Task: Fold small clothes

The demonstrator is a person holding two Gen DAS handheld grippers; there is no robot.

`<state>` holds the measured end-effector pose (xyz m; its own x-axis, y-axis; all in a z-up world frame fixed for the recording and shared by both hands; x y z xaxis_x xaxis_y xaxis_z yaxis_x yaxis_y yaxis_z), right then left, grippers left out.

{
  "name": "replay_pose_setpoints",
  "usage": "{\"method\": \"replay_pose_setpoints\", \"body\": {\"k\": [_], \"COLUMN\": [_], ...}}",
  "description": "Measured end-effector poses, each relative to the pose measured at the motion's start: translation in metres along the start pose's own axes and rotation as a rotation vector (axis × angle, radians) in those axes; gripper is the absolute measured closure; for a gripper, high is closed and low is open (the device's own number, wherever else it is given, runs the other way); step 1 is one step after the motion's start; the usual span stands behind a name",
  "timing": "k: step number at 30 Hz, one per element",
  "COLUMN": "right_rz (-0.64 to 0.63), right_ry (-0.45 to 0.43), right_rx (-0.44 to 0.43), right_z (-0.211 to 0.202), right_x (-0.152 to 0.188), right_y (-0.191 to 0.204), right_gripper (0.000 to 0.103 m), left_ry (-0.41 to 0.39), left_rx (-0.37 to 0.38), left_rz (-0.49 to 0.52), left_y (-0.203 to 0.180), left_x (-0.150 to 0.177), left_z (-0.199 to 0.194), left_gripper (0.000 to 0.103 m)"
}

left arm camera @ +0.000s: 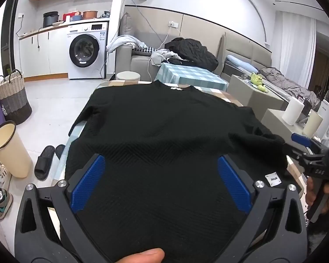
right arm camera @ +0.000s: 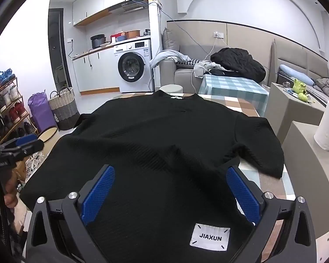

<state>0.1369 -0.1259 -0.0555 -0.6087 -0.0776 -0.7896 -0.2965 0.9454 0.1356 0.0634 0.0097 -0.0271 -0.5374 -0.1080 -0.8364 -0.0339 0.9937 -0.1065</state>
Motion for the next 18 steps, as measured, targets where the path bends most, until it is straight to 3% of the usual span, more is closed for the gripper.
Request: {"method": "replay_pose_setpoints", "body": {"k": [7, 18], "right_rz": [0.008, 0.016], "right_ry": [0.001, 0.002], "right_rx": [0.008, 0.012], "right_z": [0.000, -0.002], "right_x": [0.000, 0.002], "right_y": [-0.006, -0.007], "right_gripper": [0.000, 0.000], "left_ry": [-0.036, -0.018], "left_rx": [-0.004, -0.002], "left_rz": [0.018, 0.020], "left_y": [-0.005, -0.003], "left_x": [-0.011, -0.004], "left_z": [-0.021, -0.023], "left_gripper": [0.001, 0.001]}}
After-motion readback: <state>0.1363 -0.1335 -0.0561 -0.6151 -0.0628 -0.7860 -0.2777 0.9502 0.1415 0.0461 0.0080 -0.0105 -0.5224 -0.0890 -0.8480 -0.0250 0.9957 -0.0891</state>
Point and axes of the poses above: each gripper's, at about its wrist camera, not at the fingertips, and z roughly the way its jaws point, y to its left, x to its underside, the point moved 10 cm from there along z, roughly the way its jaws point, and after that the axes turned 3 degrees about z, right-handed, at the moved point
